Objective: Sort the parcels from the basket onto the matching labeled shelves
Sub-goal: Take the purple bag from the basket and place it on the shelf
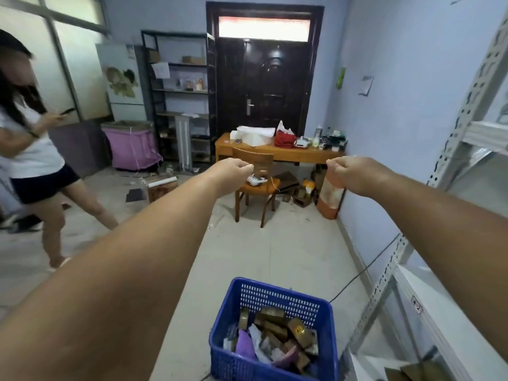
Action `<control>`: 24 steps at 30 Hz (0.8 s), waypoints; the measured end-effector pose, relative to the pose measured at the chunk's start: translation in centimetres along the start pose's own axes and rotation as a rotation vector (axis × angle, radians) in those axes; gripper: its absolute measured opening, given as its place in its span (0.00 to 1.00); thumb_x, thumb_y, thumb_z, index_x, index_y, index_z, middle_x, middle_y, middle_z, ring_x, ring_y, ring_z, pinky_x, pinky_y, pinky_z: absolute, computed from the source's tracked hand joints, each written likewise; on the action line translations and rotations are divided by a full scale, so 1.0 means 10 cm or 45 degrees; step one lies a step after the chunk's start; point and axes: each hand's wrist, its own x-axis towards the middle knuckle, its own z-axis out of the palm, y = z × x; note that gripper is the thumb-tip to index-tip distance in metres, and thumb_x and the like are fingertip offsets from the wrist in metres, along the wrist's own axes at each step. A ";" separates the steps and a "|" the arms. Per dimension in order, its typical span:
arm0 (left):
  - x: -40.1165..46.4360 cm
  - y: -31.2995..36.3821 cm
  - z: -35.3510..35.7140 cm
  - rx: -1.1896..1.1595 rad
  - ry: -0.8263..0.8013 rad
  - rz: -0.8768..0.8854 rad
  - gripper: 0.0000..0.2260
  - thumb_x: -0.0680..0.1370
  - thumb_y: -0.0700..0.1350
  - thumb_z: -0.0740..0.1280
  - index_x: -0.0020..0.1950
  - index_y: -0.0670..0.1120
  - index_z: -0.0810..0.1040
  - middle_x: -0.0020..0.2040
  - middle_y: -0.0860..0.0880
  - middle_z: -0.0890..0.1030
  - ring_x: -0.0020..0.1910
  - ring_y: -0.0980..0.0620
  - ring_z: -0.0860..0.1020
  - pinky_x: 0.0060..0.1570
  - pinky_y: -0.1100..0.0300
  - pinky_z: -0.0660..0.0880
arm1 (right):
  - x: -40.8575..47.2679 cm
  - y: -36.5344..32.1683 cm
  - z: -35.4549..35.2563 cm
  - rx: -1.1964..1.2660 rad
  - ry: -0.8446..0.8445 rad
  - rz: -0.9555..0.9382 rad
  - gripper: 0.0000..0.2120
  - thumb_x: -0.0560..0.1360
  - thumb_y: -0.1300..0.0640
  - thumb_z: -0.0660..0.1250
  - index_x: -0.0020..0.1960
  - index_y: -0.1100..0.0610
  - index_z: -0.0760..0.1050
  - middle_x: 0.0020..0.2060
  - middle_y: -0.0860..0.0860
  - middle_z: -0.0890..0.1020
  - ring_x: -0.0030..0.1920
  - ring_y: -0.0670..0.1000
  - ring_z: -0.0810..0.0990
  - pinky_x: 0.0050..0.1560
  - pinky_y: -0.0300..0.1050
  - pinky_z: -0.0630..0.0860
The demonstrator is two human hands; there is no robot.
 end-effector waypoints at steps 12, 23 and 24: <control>1.84 -1.00 0.90 -0.023 -0.175 -0.216 0.18 0.83 0.51 0.55 0.69 0.47 0.73 0.68 0.47 0.74 0.62 0.48 0.72 0.59 0.57 0.65 | 1.70 0.61 1.55 0.153 -0.155 0.098 0.23 0.83 0.43 0.50 0.71 0.52 0.70 0.68 0.55 0.74 0.68 0.58 0.71 0.62 0.48 0.67; 3.00 -2.85 2.81 -0.205 -0.379 -0.631 0.19 0.81 0.48 0.61 0.72 0.47 0.70 0.68 0.47 0.74 0.65 0.48 0.73 0.60 0.61 0.68 | 2.23 1.44 4.27 0.361 -0.533 0.464 0.22 0.83 0.46 0.53 0.73 0.53 0.68 0.70 0.53 0.72 0.70 0.54 0.70 0.68 0.46 0.65; 3.00 -3.05 3.05 -0.207 -0.398 -0.683 0.19 0.80 0.46 0.62 0.72 0.46 0.69 0.67 0.47 0.75 0.62 0.48 0.75 0.56 0.62 0.69 | 2.19 1.54 4.58 0.359 -0.593 0.506 0.22 0.83 0.45 0.53 0.73 0.52 0.67 0.70 0.52 0.72 0.70 0.54 0.70 0.67 0.46 0.65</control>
